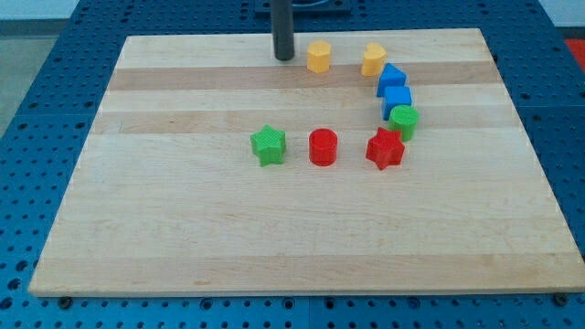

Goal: Place the green star to the top of red circle

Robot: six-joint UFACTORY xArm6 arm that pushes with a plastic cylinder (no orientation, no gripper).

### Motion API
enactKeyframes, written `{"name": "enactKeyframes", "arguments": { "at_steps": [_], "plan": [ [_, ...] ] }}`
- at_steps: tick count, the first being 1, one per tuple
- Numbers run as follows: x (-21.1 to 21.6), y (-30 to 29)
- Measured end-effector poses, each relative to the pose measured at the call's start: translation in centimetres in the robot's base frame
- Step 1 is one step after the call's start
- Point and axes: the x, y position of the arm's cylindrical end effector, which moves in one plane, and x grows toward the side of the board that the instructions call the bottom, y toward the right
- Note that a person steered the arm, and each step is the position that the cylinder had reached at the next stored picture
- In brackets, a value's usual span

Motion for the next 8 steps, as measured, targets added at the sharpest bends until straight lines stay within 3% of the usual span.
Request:
{"name": "enactKeyframes", "arguments": {
  "at_steps": [2, 3, 4, 5, 6, 8],
  "plan": [
    [0.2, 3.6],
    [0.2, -3.9],
    [4.2, -9.3],
    [6.1, -9.4],
    [4.6, -10.7],
    [4.8, -20.6]
  ]
}}
